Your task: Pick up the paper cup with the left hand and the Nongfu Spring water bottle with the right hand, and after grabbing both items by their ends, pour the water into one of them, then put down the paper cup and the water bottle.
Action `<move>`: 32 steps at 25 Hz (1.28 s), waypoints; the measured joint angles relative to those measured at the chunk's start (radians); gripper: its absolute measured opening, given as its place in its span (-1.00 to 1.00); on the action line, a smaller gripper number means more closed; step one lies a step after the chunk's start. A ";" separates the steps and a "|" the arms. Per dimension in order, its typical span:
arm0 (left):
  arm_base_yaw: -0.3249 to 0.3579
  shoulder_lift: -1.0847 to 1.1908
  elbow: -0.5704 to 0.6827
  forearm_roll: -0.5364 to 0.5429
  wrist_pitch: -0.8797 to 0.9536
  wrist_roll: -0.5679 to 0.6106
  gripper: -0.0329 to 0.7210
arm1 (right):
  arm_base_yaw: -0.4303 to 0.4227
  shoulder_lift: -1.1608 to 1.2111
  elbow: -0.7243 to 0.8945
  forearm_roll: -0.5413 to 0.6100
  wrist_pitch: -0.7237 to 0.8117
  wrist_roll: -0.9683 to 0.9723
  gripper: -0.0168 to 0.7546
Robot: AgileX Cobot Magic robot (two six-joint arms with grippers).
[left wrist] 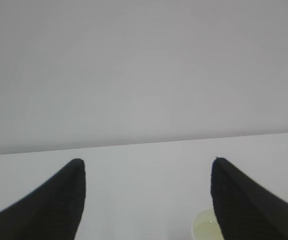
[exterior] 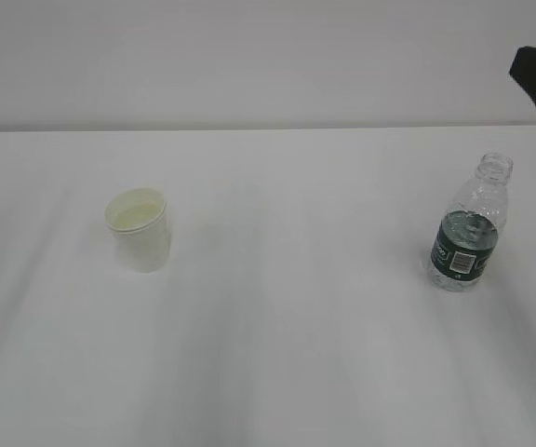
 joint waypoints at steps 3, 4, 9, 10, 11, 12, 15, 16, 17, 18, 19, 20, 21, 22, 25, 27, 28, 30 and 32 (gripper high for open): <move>0.000 -0.068 0.000 0.000 0.055 0.000 0.57 | 0.000 -0.096 0.000 -0.013 0.086 0.000 0.57; 0.000 -0.094 0.000 0.000 0.078 0.000 0.57 | 0.000 -0.131 0.000 -0.013 0.116 0.000 0.57; 0.000 -0.228 0.000 0.000 0.177 0.000 0.57 | 0.000 -0.292 0.000 -0.016 0.248 0.000 0.57; 0.000 -0.252 0.000 0.000 0.191 0.000 0.57 | 0.000 -0.319 0.000 -0.016 0.275 0.000 0.57; 0.000 -0.286 0.000 0.000 0.210 0.000 0.57 | 0.000 -0.353 0.000 -0.016 0.302 0.000 0.57; 0.000 -0.311 0.000 0.000 0.225 0.000 0.56 | 0.000 -0.386 0.000 -0.016 0.324 0.000 0.57; 0.000 -0.383 0.000 0.000 0.283 0.000 0.56 | 0.000 -0.471 0.000 -0.016 0.396 0.000 0.57; 0.000 -0.404 0.000 -0.002 0.304 0.000 0.56 | 0.000 -0.498 0.000 -0.016 0.419 0.000 0.57; 0.000 -0.425 0.000 -0.002 0.320 0.000 0.56 | 0.000 -0.518 0.000 -0.016 0.442 0.000 0.57; 0.000 -0.443 0.000 -0.002 0.336 0.000 0.56 | 0.000 -0.543 0.000 -0.016 0.464 0.000 0.57; 0.000 -0.465 0.000 -0.006 0.347 0.000 0.56 | 0.000 -0.566 0.000 -0.013 0.483 0.000 0.57; 0.000 -0.487 0.000 -0.009 0.356 0.000 0.56 | 0.000 -0.585 0.000 -0.007 0.503 0.000 0.57; 0.000 -0.505 0.000 -0.013 0.364 0.000 0.56 | 0.000 -0.607 0.000 -0.002 0.524 0.000 0.57; 0.000 -0.525 0.000 -0.014 0.374 0.000 0.56 | 0.000 -0.629 0.000 0.002 0.541 0.000 0.57; 0.000 -0.580 0.000 -0.018 0.414 0.000 0.52 | 0.000 -0.690 0.000 0.006 0.596 0.000 0.57; 0.000 -0.609 0.000 -0.018 0.453 0.000 0.47 | 0.000 -0.729 0.000 0.007 0.624 0.000 0.57; 0.000 -0.621 0.000 -0.020 0.474 0.000 0.45 | 0.000 -0.750 0.000 0.008 0.638 0.000 0.57; 0.000 -0.650 0.000 -0.020 0.506 0.002 0.43 | 0.000 -0.787 0.000 0.008 0.656 0.000 0.57; 0.000 -0.673 0.000 -0.023 0.517 0.032 0.43 | 0.000 -0.824 0.000 0.009 0.671 0.000 0.57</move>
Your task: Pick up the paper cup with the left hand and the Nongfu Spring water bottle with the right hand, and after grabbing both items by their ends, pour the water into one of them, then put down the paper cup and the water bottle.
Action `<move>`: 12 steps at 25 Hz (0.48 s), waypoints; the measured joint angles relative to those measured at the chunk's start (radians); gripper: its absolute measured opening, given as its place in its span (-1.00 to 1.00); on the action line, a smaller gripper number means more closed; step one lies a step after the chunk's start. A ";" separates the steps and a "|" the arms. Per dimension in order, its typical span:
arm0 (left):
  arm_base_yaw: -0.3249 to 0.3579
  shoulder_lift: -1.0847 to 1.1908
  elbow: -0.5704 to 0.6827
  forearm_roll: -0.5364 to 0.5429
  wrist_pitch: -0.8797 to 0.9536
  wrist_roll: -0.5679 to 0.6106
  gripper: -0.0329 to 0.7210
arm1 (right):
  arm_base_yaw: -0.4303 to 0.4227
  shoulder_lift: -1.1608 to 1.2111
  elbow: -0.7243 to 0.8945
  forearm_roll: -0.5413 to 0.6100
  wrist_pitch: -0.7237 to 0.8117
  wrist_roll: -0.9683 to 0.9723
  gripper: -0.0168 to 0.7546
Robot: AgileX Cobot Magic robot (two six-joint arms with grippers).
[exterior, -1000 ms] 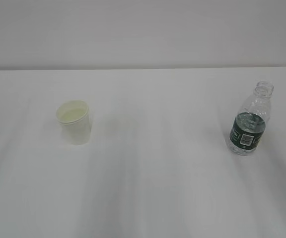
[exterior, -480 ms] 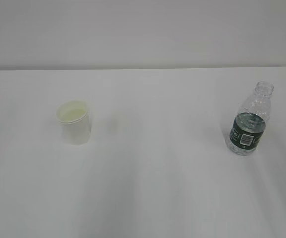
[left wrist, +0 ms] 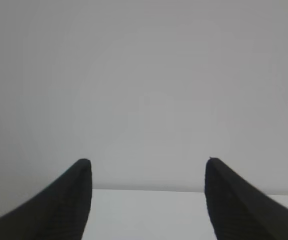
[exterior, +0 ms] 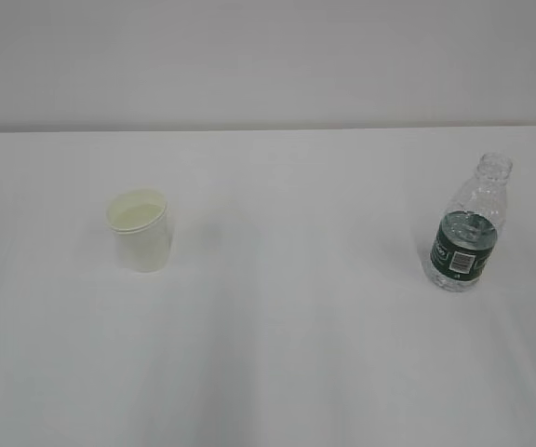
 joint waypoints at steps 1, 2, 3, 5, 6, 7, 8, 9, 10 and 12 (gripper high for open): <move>0.000 -0.013 0.000 0.000 0.004 0.019 0.42 | 0.000 -0.015 0.000 0.000 0.006 0.000 0.57; 0.000 -0.026 0.000 0.000 0.007 0.045 0.42 | 0.000 -0.026 0.000 0.002 0.021 0.000 0.57; 0.000 -0.036 0.000 0.000 0.015 0.073 0.42 | 0.000 -0.037 0.000 0.007 0.040 0.000 0.57; 0.000 -0.056 0.000 0.000 0.058 0.118 0.42 | 0.000 -0.055 0.000 0.020 0.073 0.000 0.57; 0.000 -0.062 0.000 0.000 0.087 0.134 0.42 | 0.000 -0.065 0.000 0.026 0.094 0.000 0.57; 0.000 -0.065 0.000 -0.002 0.128 0.148 0.42 | 0.000 -0.074 0.000 0.029 0.107 0.000 0.57; 0.000 -0.067 0.000 -0.008 0.169 0.158 0.42 | 0.000 -0.081 0.000 0.031 0.117 0.000 0.57; 0.000 -0.069 0.000 -0.015 0.200 0.173 0.42 | 0.000 -0.086 -0.002 0.033 0.131 0.000 0.57; 0.000 -0.069 0.000 -0.034 0.230 0.195 0.42 | 0.000 -0.091 -0.002 0.035 0.146 0.000 0.57; 0.000 -0.076 0.000 -0.098 0.272 0.272 0.42 | 0.000 -0.097 -0.009 0.047 0.185 -0.002 0.57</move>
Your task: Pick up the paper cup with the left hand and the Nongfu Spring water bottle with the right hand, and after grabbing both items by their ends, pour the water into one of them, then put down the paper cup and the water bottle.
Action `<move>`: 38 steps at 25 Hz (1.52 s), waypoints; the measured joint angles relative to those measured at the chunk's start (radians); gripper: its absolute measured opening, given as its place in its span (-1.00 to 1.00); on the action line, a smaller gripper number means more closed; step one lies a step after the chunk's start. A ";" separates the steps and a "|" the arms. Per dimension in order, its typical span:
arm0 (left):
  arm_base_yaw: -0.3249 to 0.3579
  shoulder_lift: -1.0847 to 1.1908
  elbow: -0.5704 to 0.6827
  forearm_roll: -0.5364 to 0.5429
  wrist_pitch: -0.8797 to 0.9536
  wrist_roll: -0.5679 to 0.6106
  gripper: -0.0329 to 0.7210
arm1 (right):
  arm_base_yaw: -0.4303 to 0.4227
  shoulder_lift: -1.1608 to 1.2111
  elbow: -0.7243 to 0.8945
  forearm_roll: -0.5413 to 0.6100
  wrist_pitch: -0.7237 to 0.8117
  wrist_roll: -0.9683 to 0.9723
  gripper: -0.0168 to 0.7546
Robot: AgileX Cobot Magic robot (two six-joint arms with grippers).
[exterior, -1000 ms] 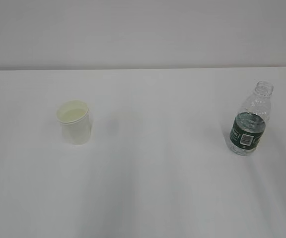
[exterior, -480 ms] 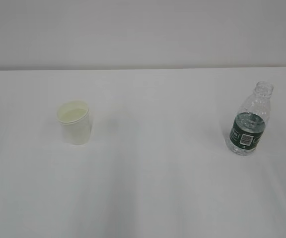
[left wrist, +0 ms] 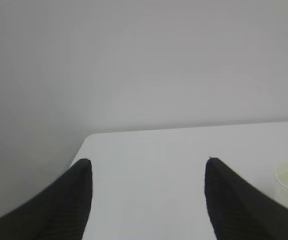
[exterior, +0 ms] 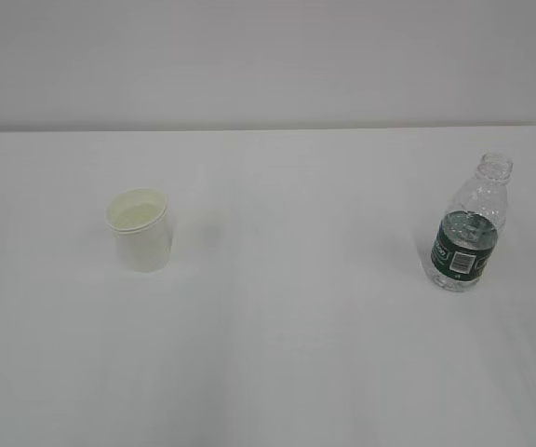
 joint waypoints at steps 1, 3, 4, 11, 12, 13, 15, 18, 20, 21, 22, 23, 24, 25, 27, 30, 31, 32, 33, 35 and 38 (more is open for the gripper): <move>0.000 -0.002 0.000 -0.036 0.010 0.041 0.42 | 0.000 0.000 -0.005 0.012 0.024 -0.010 0.57; 0.000 -0.012 0.000 -0.127 0.037 0.115 0.39 | 0.000 0.000 -0.020 0.045 0.062 -0.059 0.57; 0.000 -0.014 0.000 -0.160 0.049 0.138 0.39 | 0.000 0.000 -0.028 0.066 0.082 -0.084 0.57; 0.000 -0.028 0.000 -0.284 0.182 0.246 0.37 | 0.000 0.000 -0.045 0.193 0.249 -0.246 0.57; 0.000 -0.031 0.000 -0.309 0.203 0.254 0.37 | 0.000 0.000 -0.045 0.211 0.286 -0.266 0.57; 0.000 -0.032 0.000 -0.335 0.221 0.258 0.37 | 0.000 0.000 -0.045 0.226 0.316 -0.286 0.57; 0.000 -0.044 0.000 -0.386 0.242 0.262 0.37 | 0.000 0.000 -0.045 0.258 0.378 -0.314 0.57; 0.000 -0.060 0.000 -0.447 0.291 0.264 0.37 | 0.000 0.000 -0.045 0.295 0.445 -0.332 0.57; 0.000 -0.076 0.000 -0.460 0.332 0.268 0.37 | 0.000 0.000 -0.045 0.321 0.479 -0.335 0.57; 0.000 -0.083 0.000 -0.461 0.341 0.268 0.37 | 0.000 0.000 -0.045 0.332 0.497 -0.337 0.57; 0.000 -0.092 0.000 -0.464 0.345 0.270 0.37 | 0.000 0.000 -0.045 0.339 0.514 -0.337 0.57; 0.000 -0.097 0.000 -0.466 0.345 0.270 0.37 | 0.000 0.000 -0.045 0.346 0.529 -0.337 0.57; 0.000 -0.102 0.000 -0.468 0.345 0.270 0.37 | 0.000 0.000 -0.045 0.350 0.545 -0.338 0.57; 0.000 -0.107 0.000 -0.473 0.347 0.272 0.37 | 0.000 0.000 -0.045 0.352 0.558 -0.339 0.57; 0.000 -0.116 -0.002 -0.485 0.351 0.272 0.37 | 0.000 -0.003 -0.045 0.356 0.579 -0.346 0.57; 0.000 -0.127 -0.002 -0.498 0.352 0.272 0.37 | 0.000 -0.030 -0.045 0.365 0.618 -0.351 0.57; 0.000 -0.130 -0.002 -0.506 0.354 0.272 0.37 | 0.000 -0.042 -0.045 0.364 0.635 -0.353 0.57; 0.000 -0.131 -0.008 -0.515 0.358 0.272 0.37 | 0.000 -0.058 -0.045 0.364 0.653 -0.354 0.57; 0.000 -0.131 -0.015 -0.527 0.363 0.272 0.37 | 0.000 -0.075 -0.045 0.357 0.674 -0.354 0.57; 0.000 -0.134 -0.032 -0.537 0.376 0.272 0.37 | 0.000 -0.104 -0.045 0.336 0.710 -0.354 0.57; 0.000 -0.134 -0.056 -0.538 0.418 0.272 0.37 | 0.000 -0.150 -0.045 0.294 0.748 -0.355 0.57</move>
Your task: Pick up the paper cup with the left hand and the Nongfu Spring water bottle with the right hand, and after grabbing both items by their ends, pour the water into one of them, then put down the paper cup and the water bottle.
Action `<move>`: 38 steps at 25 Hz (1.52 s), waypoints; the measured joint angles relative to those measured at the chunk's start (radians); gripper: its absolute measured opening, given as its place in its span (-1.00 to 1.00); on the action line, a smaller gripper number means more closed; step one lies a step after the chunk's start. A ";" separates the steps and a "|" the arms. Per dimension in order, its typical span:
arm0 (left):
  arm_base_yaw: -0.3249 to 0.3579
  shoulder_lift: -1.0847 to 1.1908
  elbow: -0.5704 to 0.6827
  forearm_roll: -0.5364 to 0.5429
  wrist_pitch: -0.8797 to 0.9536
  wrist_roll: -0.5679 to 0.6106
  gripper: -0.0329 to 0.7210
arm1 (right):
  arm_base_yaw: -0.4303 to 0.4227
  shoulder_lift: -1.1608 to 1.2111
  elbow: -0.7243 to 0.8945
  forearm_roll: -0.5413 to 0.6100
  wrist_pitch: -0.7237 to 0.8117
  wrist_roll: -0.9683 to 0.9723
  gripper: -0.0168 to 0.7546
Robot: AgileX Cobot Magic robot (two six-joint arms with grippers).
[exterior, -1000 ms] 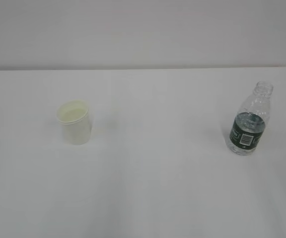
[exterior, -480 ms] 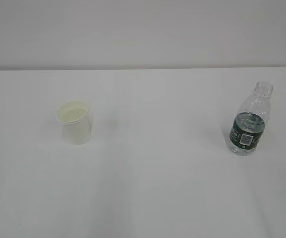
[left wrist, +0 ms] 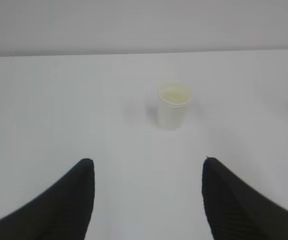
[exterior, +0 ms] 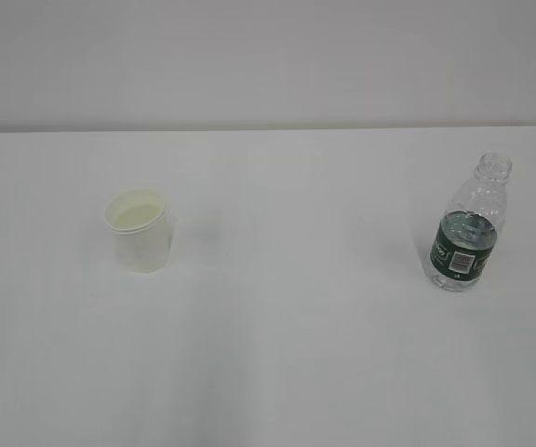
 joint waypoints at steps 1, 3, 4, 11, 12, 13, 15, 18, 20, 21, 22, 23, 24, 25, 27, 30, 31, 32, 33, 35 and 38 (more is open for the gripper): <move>0.000 0.000 -0.002 0.000 0.022 0.000 0.37 | 0.000 -0.015 0.000 -0.013 0.005 0.000 0.57; 0.000 0.000 -0.004 0.000 0.079 0.000 0.37 | 0.000 -0.034 0.000 -0.036 0.010 0.000 0.57; 0.000 0.000 -0.004 0.000 0.100 0.003 0.37 | 0.000 -0.036 -0.002 -0.043 0.012 0.000 0.57; 0.000 0.000 -0.004 0.005 0.135 0.022 0.36 | 0.000 -0.038 0.015 -0.058 0.019 -0.002 0.57; 0.000 0.000 -0.004 0.010 0.135 0.022 0.36 | 0.000 -0.038 0.025 -0.058 0.023 -0.002 0.57; 0.000 0.000 0.000 0.014 0.137 0.022 0.36 | 0.000 -0.038 0.030 -0.060 0.023 -0.002 0.57; 0.000 0.000 0.005 0.021 0.137 0.022 0.34 | 0.000 -0.038 0.042 -0.060 0.025 -0.002 0.57; 0.000 0.000 0.009 0.026 0.139 0.022 0.32 | 0.000 -0.038 0.060 -0.062 0.021 -0.002 0.57; 0.000 0.000 0.009 0.031 0.140 0.022 0.32 | 0.000 -0.038 0.068 -0.062 0.018 -0.002 0.57; 0.000 0.000 0.009 0.030 0.143 0.022 0.32 | 0.000 -0.038 0.068 -0.062 0.015 -0.002 0.57; 0.000 0.000 0.009 0.032 0.144 0.022 0.32 | 0.000 -0.038 0.071 -0.064 0.010 -0.002 0.57; 0.000 0.000 0.009 0.034 0.147 0.023 0.32 | 0.000 -0.038 0.075 -0.066 0.003 -0.002 0.57; 0.000 0.000 0.009 0.034 0.147 0.023 0.32 | 0.000 -0.038 0.080 -0.070 -0.002 -0.002 0.57; 0.000 0.000 0.011 0.034 0.149 0.023 0.32 | 0.000 -0.038 0.085 -0.073 -0.008 -0.002 0.57; 0.000 0.000 0.012 0.038 0.153 0.023 0.32 | 0.000 -0.038 0.090 -0.075 -0.019 -0.004 0.57; 0.000 0.000 0.015 0.042 0.155 0.023 0.31 | 0.000 -0.038 0.092 -0.075 -0.025 -0.004 0.57; 0.000 0.000 0.017 0.044 0.155 0.023 0.31 | 0.000 -0.038 0.092 -0.076 -0.025 -0.004 0.57; 0.000 0.000 0.017 0.046 0.155 0.023 0.31 | 0.000 -0.038 0.092 -0.077 -0.025 -0.004 0.57; 0.000 0.000 0.017 0.046 0.155 0.023 0.31 | 0.000 -0.038 0.092 -0.077 -0.025 -0.004 0.57; 0.000 0.000 0.019 0.047 0.157 0.025 0.31 | 0.000 -0.038 0.092 -0.077 -0.025 -0.004 0.57; 0.000 0.000 0.019 0.047 0.157 0.025 0.31 | 0.000 -0.038 0.092 -0.077 -0.025 -0.004 0.57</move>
